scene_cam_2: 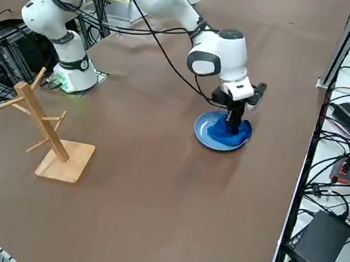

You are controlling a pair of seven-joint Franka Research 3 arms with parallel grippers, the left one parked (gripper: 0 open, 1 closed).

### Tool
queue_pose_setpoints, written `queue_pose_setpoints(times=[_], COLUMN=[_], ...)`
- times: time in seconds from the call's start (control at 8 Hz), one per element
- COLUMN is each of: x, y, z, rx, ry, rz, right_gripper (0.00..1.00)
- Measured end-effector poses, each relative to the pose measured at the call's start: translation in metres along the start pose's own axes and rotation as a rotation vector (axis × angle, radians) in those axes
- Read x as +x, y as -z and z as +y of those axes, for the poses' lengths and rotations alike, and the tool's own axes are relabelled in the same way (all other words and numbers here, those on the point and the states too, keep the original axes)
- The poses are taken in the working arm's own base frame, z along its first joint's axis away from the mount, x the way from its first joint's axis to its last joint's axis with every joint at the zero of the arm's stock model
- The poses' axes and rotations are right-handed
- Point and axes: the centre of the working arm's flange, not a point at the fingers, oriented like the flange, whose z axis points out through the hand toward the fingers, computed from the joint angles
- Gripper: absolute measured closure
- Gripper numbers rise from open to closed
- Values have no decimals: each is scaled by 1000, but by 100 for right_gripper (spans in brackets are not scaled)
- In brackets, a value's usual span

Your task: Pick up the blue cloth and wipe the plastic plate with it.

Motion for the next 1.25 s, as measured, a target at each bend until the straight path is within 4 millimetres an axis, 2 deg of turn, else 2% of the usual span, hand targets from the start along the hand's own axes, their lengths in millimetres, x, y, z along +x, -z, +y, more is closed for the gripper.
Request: queue_pose_setpoints(times=[0.25, 0.75, 1.0, 1.25], x=[1, -12, -24, -33], y=[-1, 0, 3, 8], z=[21, 23, 11, -14], rx=[0, 4, 0, -7], ry=[0, -40, -72, -93], rz=[-1, -3, -34, -65], right_gripper=[96, 96, 96, 96])
